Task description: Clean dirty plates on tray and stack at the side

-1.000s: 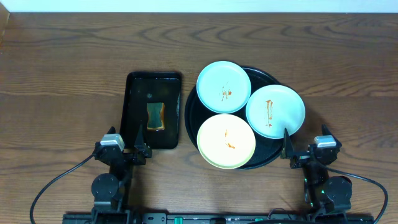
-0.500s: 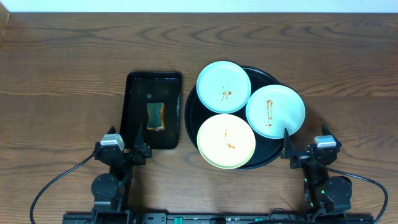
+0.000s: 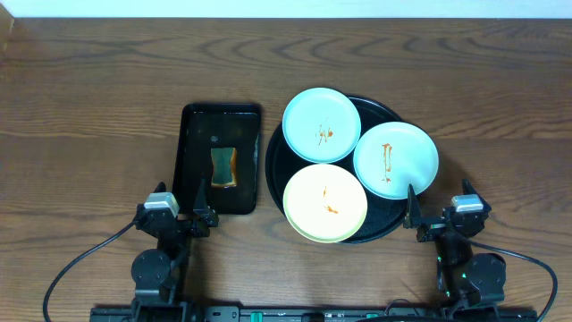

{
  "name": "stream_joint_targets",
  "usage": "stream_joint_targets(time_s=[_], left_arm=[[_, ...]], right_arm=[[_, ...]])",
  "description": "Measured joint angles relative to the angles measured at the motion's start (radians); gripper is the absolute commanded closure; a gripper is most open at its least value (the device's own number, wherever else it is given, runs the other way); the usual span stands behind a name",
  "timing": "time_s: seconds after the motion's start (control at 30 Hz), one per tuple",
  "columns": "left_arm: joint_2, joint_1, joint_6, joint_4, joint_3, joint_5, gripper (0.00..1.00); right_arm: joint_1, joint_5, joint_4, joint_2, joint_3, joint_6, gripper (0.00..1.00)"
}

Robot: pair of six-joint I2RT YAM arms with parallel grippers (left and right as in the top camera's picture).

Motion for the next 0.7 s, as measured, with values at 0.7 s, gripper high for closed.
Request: stream_joint_targets(time_s=[0.7], left_arm=[[0.122, 0.000, -0.032, -0.214, 0.101, 0.001, 0.13]], right_arm=[[0.000, -0.024, -0.169, 0.187, 0.135, 0.171, 0.01]])
